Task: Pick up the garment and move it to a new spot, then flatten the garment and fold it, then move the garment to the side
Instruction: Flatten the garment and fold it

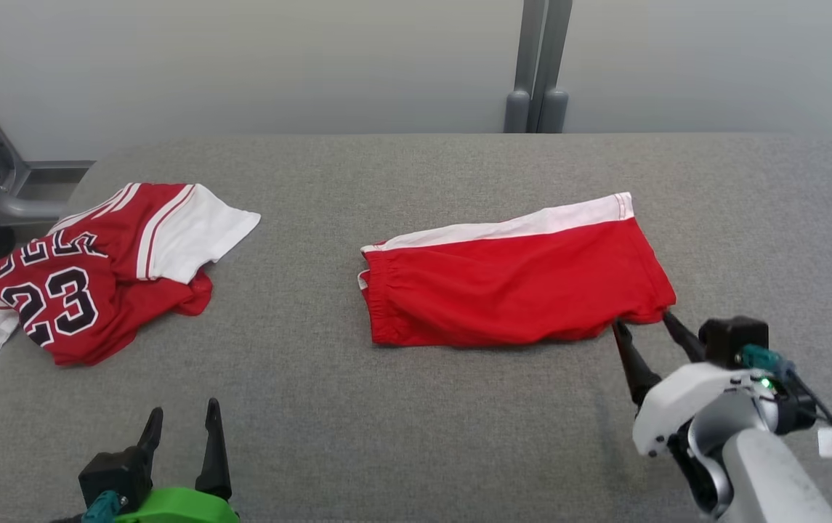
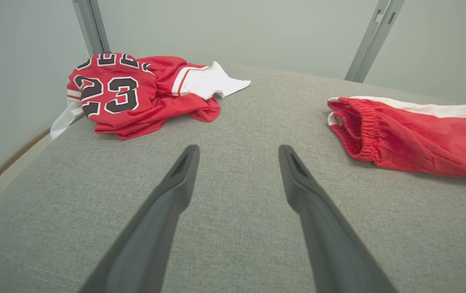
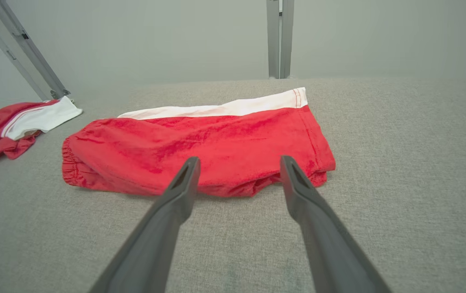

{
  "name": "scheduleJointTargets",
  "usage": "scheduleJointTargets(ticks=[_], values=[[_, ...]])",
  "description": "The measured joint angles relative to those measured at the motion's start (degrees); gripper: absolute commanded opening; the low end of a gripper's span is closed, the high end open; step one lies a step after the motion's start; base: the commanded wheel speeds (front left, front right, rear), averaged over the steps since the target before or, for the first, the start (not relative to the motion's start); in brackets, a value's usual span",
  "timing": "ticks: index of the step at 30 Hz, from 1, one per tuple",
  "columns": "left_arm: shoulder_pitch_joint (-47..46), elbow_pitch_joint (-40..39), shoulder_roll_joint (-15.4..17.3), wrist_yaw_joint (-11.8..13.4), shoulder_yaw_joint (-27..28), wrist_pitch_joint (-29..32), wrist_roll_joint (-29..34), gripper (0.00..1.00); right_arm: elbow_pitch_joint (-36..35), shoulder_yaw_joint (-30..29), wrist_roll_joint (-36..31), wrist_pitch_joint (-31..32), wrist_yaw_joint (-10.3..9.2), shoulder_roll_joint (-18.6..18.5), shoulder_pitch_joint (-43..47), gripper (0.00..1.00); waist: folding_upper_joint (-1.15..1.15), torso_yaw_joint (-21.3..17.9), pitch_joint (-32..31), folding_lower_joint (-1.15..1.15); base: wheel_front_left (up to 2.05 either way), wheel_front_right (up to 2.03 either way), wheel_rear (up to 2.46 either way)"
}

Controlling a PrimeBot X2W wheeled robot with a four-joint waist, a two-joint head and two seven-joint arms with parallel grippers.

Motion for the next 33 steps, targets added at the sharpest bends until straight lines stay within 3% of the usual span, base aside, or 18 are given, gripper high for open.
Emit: scheduleJointTargets(ticks=[9, 14, 21, 33], values=[[-3.4, -2.2, -0.3, -0.2, -2.3, 0.1, 1.4, 1.0, 7.6, -1.1, -0.1, 23.2, 0.02, -7.1, -15.9, 1.0, 0.0, 0.5, 4.0, 0.0, 0.0, 0.0, 0.0], [-5.9, -2.6, -0.6, -0.8, -3.5, -0.2, 2.2, 1.0, 13.7, -7.1, -2.4, 31.7, 0.01, -10.8, -23.9, 1.0, 0.0, 1.5, 7.4, 0.0, 0.0, 0.0, 0.0], [-7.8, -2.9, -0.9, -1.4, -5.2, 0.0, 3.1, 1.0, 19.6, -14.0, -6.3, 37.3, 0.0, -12.0, -31.3, 1.0, 0.0, 4.3, 11.5, 0.0, 0.0, 0.0, 0.0], [-9.8, -3.2, -0.9, -1.6, -6.4, -0.1, 3.3, 1.0, 24.9, -17.5, -7.8, 39.7, 0.01, -11.2, -35.9, 1.0, 0.0, 8.5, 16.8, 0.0, 0.0, 0.0, 0.0]])
